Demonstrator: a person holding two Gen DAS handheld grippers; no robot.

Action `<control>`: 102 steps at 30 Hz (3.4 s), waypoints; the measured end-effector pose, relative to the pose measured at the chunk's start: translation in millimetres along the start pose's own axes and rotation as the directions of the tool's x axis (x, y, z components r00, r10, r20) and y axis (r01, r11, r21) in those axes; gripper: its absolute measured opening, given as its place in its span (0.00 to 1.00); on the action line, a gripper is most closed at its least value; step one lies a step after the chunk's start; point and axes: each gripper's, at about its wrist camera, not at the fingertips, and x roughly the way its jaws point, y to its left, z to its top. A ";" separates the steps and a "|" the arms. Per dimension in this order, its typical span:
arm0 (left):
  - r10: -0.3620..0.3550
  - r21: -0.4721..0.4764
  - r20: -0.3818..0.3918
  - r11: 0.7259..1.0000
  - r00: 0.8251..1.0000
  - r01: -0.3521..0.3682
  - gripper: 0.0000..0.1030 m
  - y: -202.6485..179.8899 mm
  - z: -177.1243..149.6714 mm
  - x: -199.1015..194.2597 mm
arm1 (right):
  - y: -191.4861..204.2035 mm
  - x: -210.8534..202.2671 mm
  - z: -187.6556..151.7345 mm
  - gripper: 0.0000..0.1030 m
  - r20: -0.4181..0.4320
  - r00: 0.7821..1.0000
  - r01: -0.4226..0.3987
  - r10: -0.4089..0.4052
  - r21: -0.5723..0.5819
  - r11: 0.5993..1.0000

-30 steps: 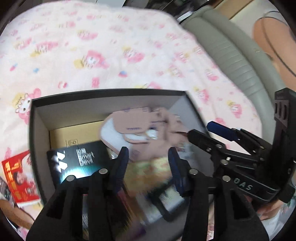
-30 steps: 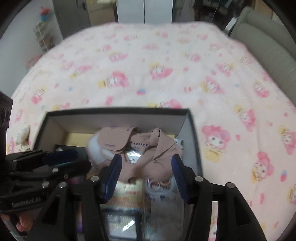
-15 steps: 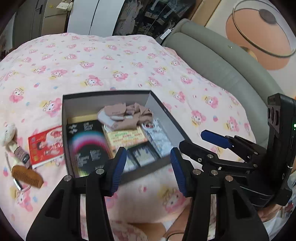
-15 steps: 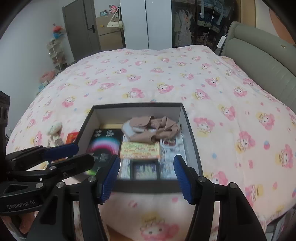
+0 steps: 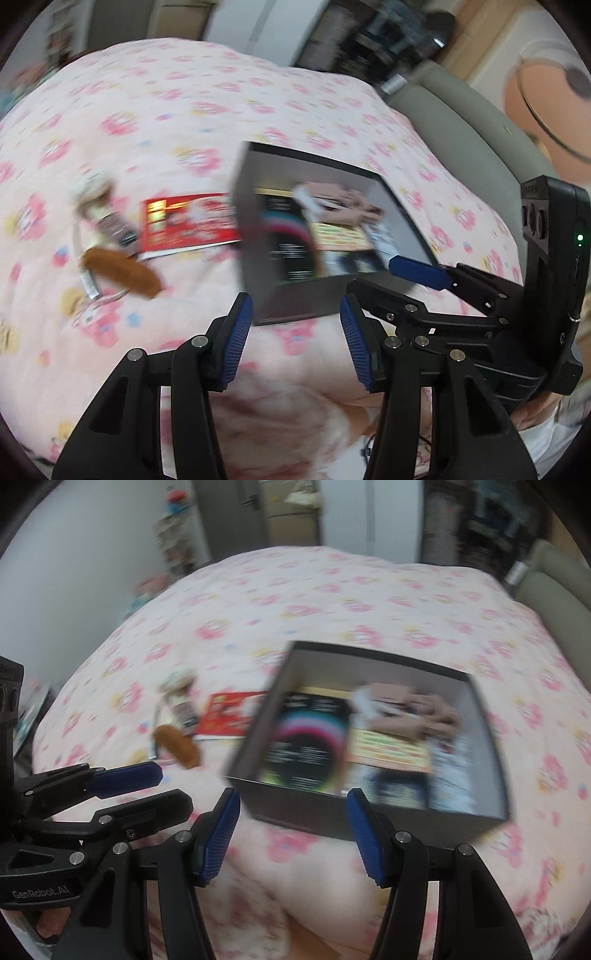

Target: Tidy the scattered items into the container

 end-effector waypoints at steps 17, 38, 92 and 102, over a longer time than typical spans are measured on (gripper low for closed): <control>0.115 -0.448 0.003 0.889 0.993 -0.101 0.49 215.6 1.1 52.5 | 86.7 187.4 47.6 0.55 -0.369 0.915 -0.184 0.162 -0.026 0.983; 0.147 -0.375 -0.138 0.908 0.979 -0.189 0.22 228.9 22.5 116.4 | 68.0 223.6 30.6 0.55 -0.398 0.873 -0.249 0.281 0.133 0.959; -0.122 -0.350 -0.396 0.936 0.910 -0.026 0.54 185.0 25.0 149.2 | 28.1 84.6 28.7 0.29 -0.182 0.940 -0.276 0.288 0.091 0.957; 0.045 -0.388 -0.152 0.916 0.987 -0.102 0.01 198.9 12.3 83.8 | 37.2 104.2 38.0 0.29 -0.214 0.939 -0.255 0.269 0.092 0.963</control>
